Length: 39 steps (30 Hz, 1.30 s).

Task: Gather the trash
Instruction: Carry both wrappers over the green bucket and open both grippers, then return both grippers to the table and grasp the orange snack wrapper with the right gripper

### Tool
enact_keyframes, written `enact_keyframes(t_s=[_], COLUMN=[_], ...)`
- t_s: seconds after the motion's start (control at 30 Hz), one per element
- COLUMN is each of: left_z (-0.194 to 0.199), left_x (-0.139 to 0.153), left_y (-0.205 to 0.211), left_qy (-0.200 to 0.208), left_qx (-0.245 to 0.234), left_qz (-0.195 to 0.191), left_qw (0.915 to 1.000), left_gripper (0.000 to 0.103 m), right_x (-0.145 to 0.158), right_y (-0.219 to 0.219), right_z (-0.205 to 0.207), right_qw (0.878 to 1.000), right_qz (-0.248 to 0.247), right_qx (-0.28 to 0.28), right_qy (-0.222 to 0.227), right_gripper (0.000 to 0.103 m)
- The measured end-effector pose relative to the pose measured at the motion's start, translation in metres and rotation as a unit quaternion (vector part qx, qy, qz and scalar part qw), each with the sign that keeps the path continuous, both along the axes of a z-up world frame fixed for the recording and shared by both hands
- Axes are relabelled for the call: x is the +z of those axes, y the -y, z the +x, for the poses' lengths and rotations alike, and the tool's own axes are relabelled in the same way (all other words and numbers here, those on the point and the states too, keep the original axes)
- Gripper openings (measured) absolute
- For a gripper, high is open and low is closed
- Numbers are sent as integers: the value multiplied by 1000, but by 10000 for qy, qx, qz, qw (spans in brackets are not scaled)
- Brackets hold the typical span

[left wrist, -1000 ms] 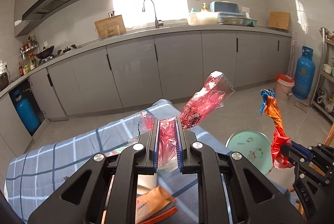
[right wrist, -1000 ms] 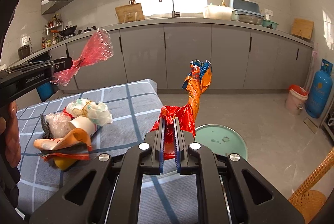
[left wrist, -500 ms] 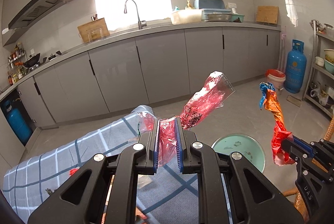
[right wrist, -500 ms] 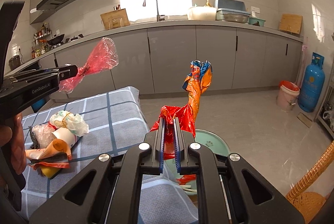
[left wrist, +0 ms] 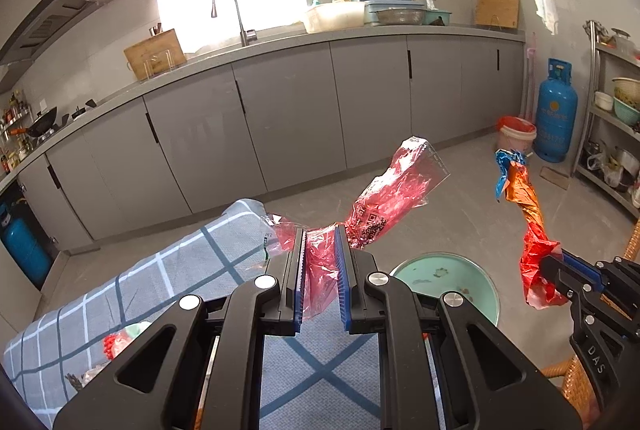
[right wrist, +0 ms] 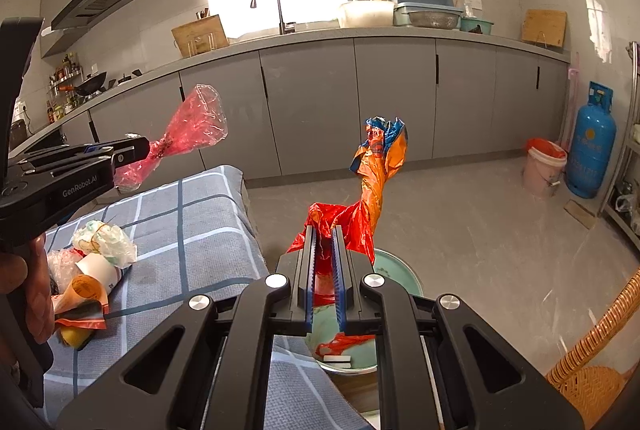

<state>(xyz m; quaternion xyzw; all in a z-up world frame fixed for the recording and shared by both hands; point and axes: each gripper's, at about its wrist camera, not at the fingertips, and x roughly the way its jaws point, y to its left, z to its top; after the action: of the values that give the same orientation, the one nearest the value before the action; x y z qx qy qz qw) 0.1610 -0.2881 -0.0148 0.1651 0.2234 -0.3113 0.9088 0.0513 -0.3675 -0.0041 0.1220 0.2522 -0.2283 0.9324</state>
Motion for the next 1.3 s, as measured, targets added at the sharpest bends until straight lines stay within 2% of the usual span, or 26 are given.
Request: enact_keyframes(t_s=[0.37,1.0,1.1,1.13,1.17,1.23,1.3], left_z=[2,18,19,20,20,19,19], left_x=[-16,-55,-58,-60,-61,-63,-64], left_y=[30,80,83,83,82,82,80], left_qy=[-116,-387,-390,-386,-386,-375,-398], left_qx=[-192,-406,-393,-387,-382,-374,-338], left_qz=[127,430,443,442,441,440,439], left_qw=[9997,9975,9975,9975,9976,9976,9977], left_gripper=[15,15,23,32,40,43,53], right_x=[-8,-53,-60,-64,-66,-71,-74], right_y=[25,65,71,73,76,79,80], right_z=[6,29,30,30,29,27,22], right_qw=[9999,9982,9982,9982,9980,9975,9973], right_qz=[129,508,530,521,558,629,657], right_qx=[-20,75,23,-44,-70,-134,-207], right_qy=[-76,-317,-279,-282,-281,-280,-270], right_gripper=[10,11,16,18,25,29,40])
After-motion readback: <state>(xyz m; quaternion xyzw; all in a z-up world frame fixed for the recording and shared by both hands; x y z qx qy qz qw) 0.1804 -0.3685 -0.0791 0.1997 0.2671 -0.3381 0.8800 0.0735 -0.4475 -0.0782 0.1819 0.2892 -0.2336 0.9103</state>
